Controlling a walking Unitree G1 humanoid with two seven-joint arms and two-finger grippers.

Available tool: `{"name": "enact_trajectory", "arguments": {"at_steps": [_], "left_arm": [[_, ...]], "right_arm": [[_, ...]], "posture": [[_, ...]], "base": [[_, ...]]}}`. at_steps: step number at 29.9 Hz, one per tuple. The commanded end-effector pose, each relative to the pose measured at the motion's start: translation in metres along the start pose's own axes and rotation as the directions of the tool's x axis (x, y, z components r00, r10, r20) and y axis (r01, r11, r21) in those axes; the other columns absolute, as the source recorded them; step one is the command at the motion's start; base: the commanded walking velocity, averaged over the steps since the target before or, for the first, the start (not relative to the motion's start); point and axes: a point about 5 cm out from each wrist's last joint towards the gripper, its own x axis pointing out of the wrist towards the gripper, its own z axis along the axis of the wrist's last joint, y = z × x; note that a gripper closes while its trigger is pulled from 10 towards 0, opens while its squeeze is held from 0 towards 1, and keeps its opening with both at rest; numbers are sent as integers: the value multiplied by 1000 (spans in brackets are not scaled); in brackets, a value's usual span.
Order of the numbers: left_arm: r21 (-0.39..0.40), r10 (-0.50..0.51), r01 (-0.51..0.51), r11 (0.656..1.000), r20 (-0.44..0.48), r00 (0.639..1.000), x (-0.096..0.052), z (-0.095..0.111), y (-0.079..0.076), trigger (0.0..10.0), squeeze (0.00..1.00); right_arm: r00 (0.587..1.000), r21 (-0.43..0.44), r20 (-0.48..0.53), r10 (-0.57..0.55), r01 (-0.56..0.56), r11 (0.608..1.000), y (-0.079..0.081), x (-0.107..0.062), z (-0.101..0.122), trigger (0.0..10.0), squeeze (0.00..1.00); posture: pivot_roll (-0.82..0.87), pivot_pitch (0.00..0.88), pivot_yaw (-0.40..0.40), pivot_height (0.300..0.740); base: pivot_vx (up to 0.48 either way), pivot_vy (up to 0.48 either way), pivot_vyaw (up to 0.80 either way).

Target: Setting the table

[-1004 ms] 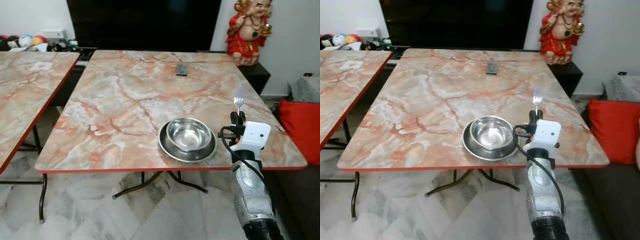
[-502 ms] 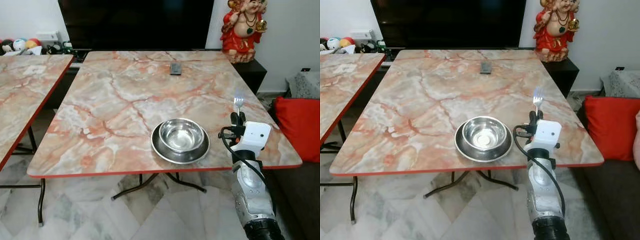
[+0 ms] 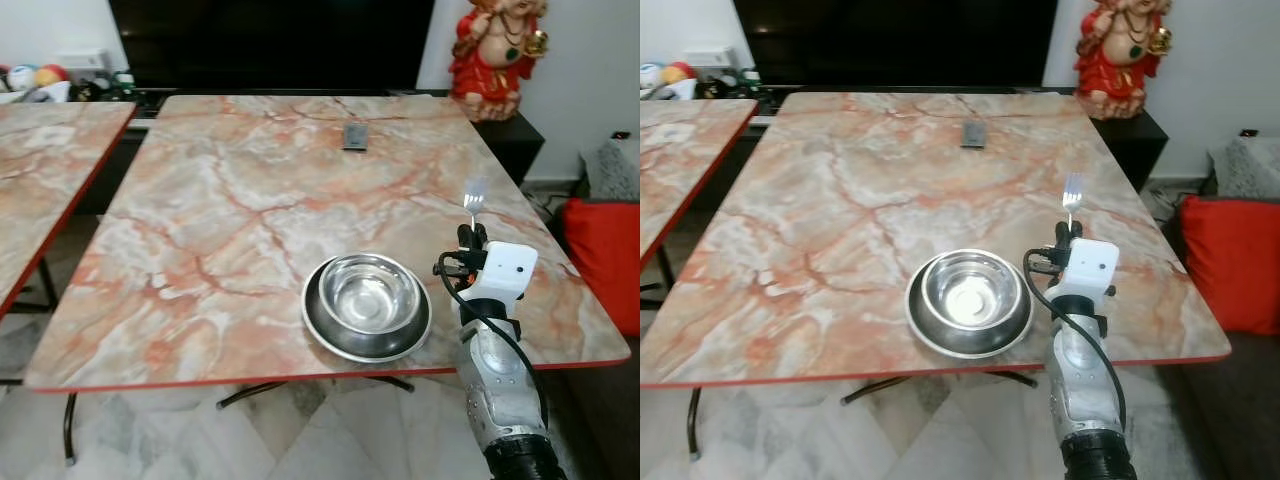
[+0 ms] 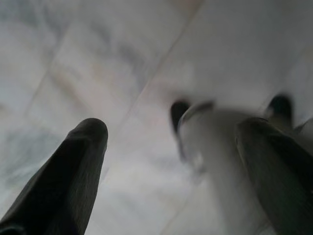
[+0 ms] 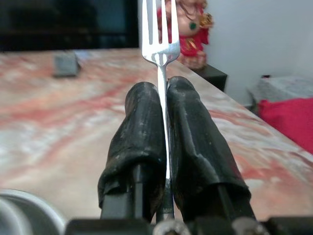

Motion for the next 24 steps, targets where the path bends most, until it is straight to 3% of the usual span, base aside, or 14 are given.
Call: {"name": "enact_trajectory", "arguments": {"at_steps": [1, 8, 14, 17, 18, 19, 24], "left_arm": [[7, 7, -6, 1000, -70, 998, -7, -23, 4, 10000, 0], [9, 3, -3, 1000, -68, 998, -7, -22, 4, 10000, 0], [10, 1, 0, 1000, -60, 998, -6, -20, 4, 10000, 0], [12, -3, 4, 1000, -59, 998, -6, -20, 3, 10000, 0], [14, -7, 8, 1000, -58, 998, -6, -19, 2, 10000, 0], [14, -8, 9, 1000, -58, 998, -6, -19, 2, 10000, 0], [16, -11, 12, 1000, -56, 998, -6, -19, 2, 10000, 0]], "right_arm": [[1000, 17, 17, 20, -20, 1000, 10, 1, 4, 10000, 0], [1000, 2, 17, 8, -8, 1000, 8, 7, 6, 10000, 0], [999, -29, 10, -34, 34, 999, -2, 23, 12, 10000, 0], [995, -78, -72, -75, 70, 994, -10, 31, 6, 10000, 0], [981, -123, -186, -57, 34, 992, -10, 34, -5, 10000, 0], [973, -139, -226, -49, 17, 990, -10, 35, -9, 10000, 0], [946, -84, -319, -49, 23, 996, -15, 37, -21, 10000, 0]], "posture": [[9, 100, -29, 740], [10, 99, -26, 740], [12, 92, -24, 740], [7, 88, -23, 740], [5, 86, -22, 740], [5, 86, -22, 740], [11, 80, -24, 740]], "base": [[0, 0, 0], [0, 0, 0], [0, 0, 0], [0, 0, 0], [0, 0, 0], [0, 0, 0], [0, 0, 0]]}}
